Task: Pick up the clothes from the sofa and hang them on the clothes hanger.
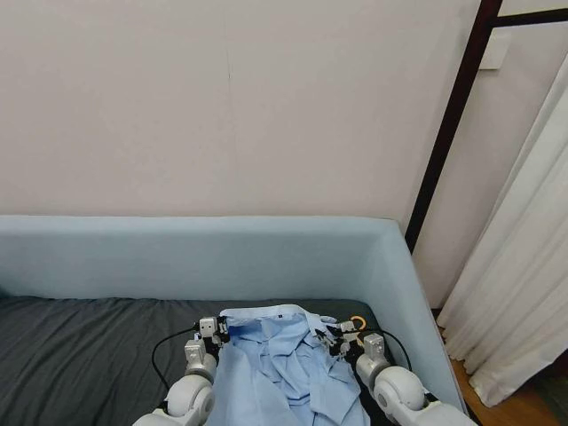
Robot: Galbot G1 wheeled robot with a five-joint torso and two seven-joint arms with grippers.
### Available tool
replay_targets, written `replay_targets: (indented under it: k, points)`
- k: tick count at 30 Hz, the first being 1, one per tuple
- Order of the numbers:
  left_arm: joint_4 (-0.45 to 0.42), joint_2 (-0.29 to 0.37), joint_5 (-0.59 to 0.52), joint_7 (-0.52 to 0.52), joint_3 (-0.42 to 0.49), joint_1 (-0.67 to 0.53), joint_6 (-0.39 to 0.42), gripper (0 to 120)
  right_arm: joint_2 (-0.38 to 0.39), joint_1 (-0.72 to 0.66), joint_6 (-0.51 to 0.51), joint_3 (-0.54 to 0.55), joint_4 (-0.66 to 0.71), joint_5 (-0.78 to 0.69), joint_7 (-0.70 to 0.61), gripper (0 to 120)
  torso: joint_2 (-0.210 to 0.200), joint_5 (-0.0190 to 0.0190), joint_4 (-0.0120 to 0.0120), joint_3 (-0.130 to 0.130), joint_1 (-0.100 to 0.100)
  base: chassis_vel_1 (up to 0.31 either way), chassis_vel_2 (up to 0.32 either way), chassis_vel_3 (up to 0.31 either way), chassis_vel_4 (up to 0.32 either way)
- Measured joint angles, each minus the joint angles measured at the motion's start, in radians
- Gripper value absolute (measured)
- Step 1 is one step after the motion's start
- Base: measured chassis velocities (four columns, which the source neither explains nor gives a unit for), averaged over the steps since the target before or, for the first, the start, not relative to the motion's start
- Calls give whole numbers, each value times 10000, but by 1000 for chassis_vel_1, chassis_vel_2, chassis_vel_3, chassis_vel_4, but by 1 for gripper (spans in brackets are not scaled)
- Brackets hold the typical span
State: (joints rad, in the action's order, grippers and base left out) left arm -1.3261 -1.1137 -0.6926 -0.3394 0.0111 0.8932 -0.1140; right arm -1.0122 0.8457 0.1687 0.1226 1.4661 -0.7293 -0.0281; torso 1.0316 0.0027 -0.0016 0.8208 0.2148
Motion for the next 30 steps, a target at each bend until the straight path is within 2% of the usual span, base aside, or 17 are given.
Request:
replay_targets:
  k: [1, 3, 7, 12, 19, 21, 27, 30]
  points:
    - [85, 21, -16, -4, -41, -24, -38, 0, 78, 126, -35, -174, 213, -79, -1, 64, 0, 0, 2, 0, 0, 0, 0, 0, 0]
    - [127, 39, -24, -6, -61, -26, -56, 0, 135, 197, -81, -274, 324, -138, -5, 67, 0, 1, 1, 0, 0, 0, 0, 0, 0]
    - [200, 107, -30, -6, -151, 30, -155, 0, 598, 703, -569, -1047, 924, -580, -55, 85, 0, 2, 1, 0, 0, 0, 0, 0, 0]
    - [205, 184, -67, 46, -313, 140, -196, 0, 1121, 848, -542, -1444, 1015, -850, -51, 98, 0, 0, -3, -1, -1, 0, 0, 0, 0]
    - [227, 291, -86, 152, -488, 315, -289, 0, 1364, 278, -41, -1229, 384, -1174, -102, 100, 0, 0, -1, 0, -1, 0, 0, 0, 0]
    - [102, 419, -87, 199, -614, 542, -333, 0, 1143, -425, 326, -852, -410, -1341, -100, 100, 0, -1, 3, 0, 0, 0, 0, 0, 0]
    - [-88, 605, -79, 240, -770, 836, -377, 0, 565, -1401, 456, -423, -1757, -1160, 123, 100, 0, -3, 7, 1, 0, 0, 0, 0, 0]
    - [-190, 997, -97, 272, -784, 949, -387, 0, 100, -1999, 559, -268, -3095, -861, 431, 100, 0, -2, 3, 1, 0, 0, 0, 0, 0]
